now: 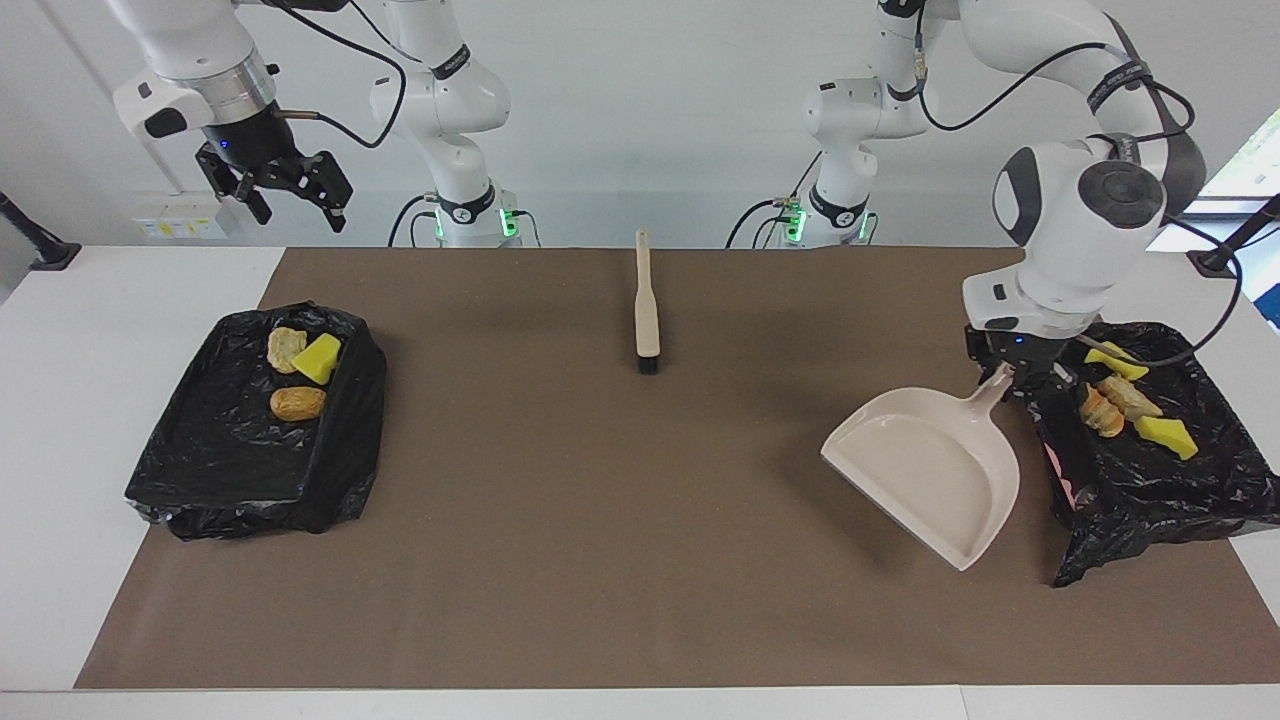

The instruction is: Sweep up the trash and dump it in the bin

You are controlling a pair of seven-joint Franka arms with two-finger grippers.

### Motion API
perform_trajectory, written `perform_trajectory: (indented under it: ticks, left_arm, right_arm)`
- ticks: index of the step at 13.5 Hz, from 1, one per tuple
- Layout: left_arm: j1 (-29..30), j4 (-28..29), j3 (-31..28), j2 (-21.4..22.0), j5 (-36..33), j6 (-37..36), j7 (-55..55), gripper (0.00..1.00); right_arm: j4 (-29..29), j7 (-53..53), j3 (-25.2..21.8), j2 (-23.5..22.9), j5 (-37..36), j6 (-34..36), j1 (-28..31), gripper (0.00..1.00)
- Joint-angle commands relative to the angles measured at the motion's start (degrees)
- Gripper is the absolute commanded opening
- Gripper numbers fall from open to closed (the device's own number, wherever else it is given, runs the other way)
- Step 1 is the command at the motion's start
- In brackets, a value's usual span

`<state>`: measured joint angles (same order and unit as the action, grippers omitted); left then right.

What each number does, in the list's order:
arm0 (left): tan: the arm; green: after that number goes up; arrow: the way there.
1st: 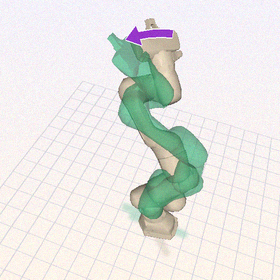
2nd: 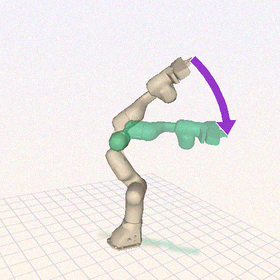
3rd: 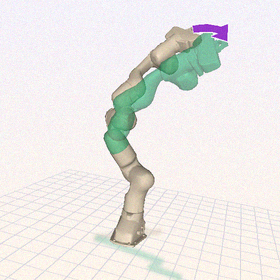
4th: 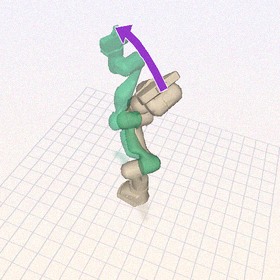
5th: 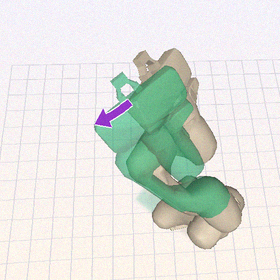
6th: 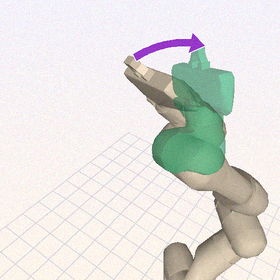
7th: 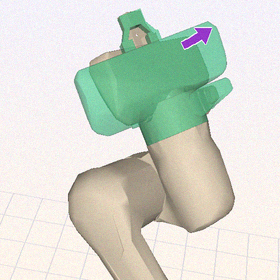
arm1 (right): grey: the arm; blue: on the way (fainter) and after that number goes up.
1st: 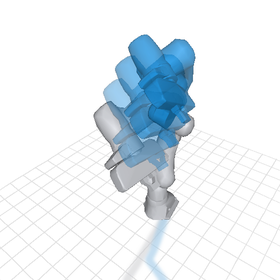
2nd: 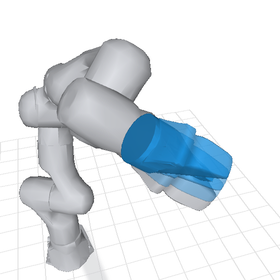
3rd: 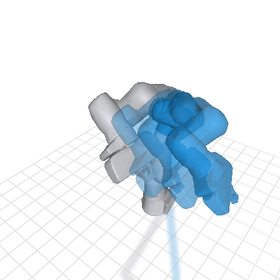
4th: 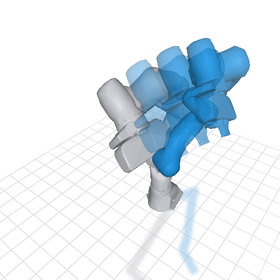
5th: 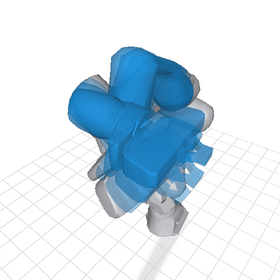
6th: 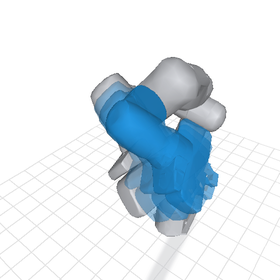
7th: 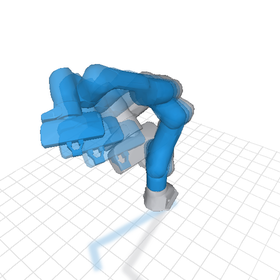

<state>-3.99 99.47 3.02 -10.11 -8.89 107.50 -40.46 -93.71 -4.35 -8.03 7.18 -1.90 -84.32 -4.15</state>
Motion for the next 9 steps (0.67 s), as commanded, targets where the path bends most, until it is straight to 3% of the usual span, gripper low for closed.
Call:
perform_trajectory:
  ticks: [1, 6, 9]
  left_arm:
    - [-7.0, 3.5, -1.2, 1.0, 1.7, 1.7, 16.1, 0.0]
    - [-18.7, 3.7, -1.3, -2.9, 5.5, 8.6, 41.9, 0.0]
    - [-23.4, 0.3, -1.4, -6.1, 7.2, 9.5, 51.7, 0.0]
  right_arm:
    - [0.0, 1.2, 0.2, 0.6, 0.1, -0.1, 0.2, 1.0]
    - [0.0, 1.2, 0.2, 0.6, 0.1, -0.1, 0.0, 1.0]
    - [0.0, 1.2, 0.2, 0.6, 0.1, -0.1, 0.0, 1.0]
